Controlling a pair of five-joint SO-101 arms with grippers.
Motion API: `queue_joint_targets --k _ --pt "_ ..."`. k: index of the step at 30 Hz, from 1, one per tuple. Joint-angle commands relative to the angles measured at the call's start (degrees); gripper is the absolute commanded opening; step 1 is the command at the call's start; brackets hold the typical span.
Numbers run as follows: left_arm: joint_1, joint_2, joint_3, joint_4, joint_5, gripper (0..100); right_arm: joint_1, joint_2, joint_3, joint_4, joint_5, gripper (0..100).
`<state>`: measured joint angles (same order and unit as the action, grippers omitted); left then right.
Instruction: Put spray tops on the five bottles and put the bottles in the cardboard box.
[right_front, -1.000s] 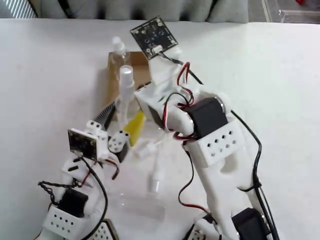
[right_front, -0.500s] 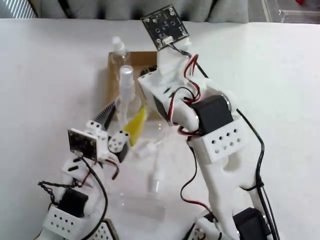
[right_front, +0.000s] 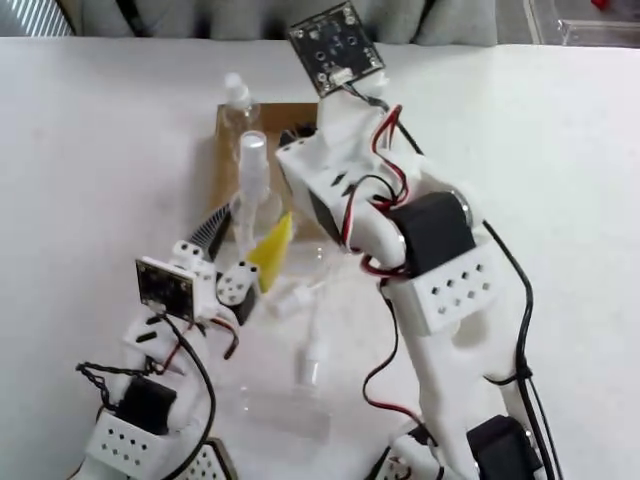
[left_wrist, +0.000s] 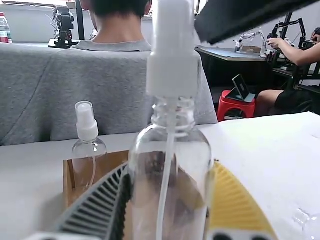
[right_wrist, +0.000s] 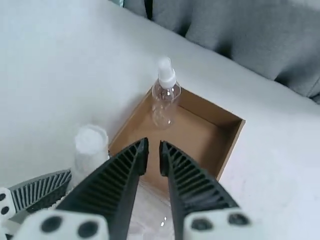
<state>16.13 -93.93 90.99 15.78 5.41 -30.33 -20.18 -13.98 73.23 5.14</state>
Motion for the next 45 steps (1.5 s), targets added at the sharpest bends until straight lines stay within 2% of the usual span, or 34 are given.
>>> queue_joint_targets --k 1,5,10,14,21,33,40,45 --pt "-0.48 -0.66 -0.97 -1.67 0.62 6 -0.66 -0.92 -5.19 -0.40 0.26 1.7" --pt "-0.40 -0.66 -0.88 -1.67 0.62 6 -0.84 -0.92 -5.19 -1.80 2.73 1.7" --pt "-0.22 -0.66 -0.88 -1.67 0.62 6 -4.88 -1.54 -5.27 -1.27 4.84 1.7" --pt "-0.22 -0.66 -0.88 -1.67 0.62 6 -7.52 -1.54 -5.54 1.71 7.74 1.7" --pt "-0.22 -0.66 -0.79 -1.67 0.62 6 -7.60 -1.63 -5.54 6.73 10.73 1.7" --pt "-0.31 -0.66 -0.79 -1.58 0.62 6 0.40 -3.12 -6.77 5.14 10.02 1.7" --pt "-0.31 -0.57 -1.32 -1.14 1.05 6 2.24 -5.85 -6.59 14.46 6.51 1.7" --pt "-0.66 -0.57 -5.10 4.84 2.20 6 2.24 -6.02 -5.19 20.09 6.42 1.7"
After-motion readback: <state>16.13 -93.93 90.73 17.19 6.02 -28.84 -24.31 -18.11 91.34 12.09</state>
